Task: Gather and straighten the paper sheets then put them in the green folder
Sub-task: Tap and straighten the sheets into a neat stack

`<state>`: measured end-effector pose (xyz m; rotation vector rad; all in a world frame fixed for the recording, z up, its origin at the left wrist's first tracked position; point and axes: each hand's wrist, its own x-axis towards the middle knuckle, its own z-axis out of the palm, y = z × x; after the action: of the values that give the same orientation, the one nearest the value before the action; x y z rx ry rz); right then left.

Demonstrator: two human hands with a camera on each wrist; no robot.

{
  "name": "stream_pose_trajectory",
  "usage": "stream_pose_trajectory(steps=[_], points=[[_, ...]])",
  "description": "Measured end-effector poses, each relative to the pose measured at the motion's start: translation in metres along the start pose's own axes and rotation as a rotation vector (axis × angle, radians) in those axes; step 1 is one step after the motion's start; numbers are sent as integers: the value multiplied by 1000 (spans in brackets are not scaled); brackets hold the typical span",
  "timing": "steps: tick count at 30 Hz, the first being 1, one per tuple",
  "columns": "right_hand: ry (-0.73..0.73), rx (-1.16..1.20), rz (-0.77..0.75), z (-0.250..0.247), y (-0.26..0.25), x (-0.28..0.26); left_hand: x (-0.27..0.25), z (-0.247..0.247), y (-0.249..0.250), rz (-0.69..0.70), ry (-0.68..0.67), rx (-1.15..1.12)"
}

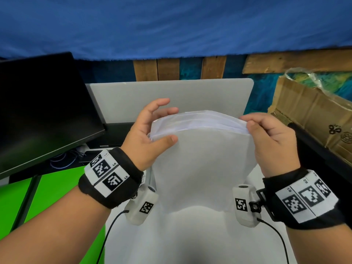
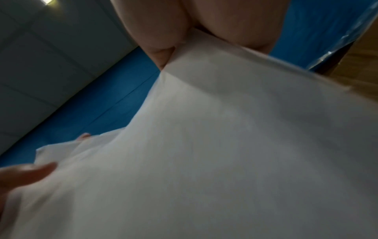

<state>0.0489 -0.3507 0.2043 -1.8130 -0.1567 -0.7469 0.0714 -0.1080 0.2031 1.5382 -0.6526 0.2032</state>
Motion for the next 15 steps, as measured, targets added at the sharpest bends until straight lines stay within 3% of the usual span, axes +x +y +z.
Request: stream_pose_trajectory(steps=[5, 9, 15], points=[[-44, 65, 103, -3, 5, 1, 1, -2, -1, 55, -118, 176], [-160, 255, 120, -19, 38, 2, 5, -6, -7, -4, 9, 89], [-424, 427, 564, -11, 87, -32, 7, -12, -15, -17, 52, -34]])
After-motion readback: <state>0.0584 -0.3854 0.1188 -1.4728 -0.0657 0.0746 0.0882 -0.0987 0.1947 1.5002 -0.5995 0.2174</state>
